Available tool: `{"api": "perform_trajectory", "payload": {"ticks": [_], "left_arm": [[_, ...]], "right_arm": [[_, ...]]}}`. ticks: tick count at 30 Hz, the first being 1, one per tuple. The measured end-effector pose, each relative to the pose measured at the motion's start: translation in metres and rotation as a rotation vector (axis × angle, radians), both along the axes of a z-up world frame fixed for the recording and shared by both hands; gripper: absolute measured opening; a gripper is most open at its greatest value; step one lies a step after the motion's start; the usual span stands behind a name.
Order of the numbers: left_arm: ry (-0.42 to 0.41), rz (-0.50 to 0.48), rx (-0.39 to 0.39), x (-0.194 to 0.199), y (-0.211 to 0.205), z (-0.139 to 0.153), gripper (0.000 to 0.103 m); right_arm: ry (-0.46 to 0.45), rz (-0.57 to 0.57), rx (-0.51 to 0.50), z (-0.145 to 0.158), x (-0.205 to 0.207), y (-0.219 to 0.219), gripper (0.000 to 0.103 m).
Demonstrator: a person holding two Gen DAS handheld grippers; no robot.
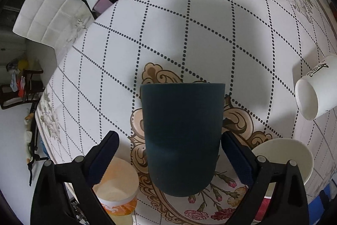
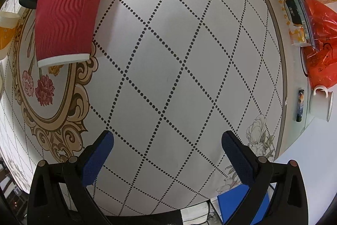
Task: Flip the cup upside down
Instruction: 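Move the left tool down to the dark teal cup and close around it, then lift the dark teal cup upright with the left tool toward the right tool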
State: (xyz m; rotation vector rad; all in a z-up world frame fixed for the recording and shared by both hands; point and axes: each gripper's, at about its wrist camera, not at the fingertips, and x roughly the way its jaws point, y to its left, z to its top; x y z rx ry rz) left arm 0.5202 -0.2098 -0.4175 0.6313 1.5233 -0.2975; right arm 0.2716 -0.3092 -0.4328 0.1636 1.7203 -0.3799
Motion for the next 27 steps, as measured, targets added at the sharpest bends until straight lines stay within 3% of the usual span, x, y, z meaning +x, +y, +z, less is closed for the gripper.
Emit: {"api": "perform_trajectory", "payload": {"ticks": [3,8,10,27], "left_arm": [[0.016,0.003,-0.015,0.0,0.0,-0.002,0.086],[0.021,-0.007,-0.026,0.002,0.004,-0.006,0.082],[0.037,-0.008,-0.036,0.003,0.005,-0.008,0.068],[0.018,0.011,-0.073,-0.002,0.016,0.0,0.067]], "right_arm": [[0.004,-0.004,0.002,-0.002,0.006,-0.002,0.103],[0.006,-0.005,-0.001,-0.002,0.01,-0.001,0.103],[0.006,-0.003,-0.003,-0.002,0.009,0.002,0.103],[0.006,-0.032,-0.006,0.001,0.004,0.006,0.103]]}}
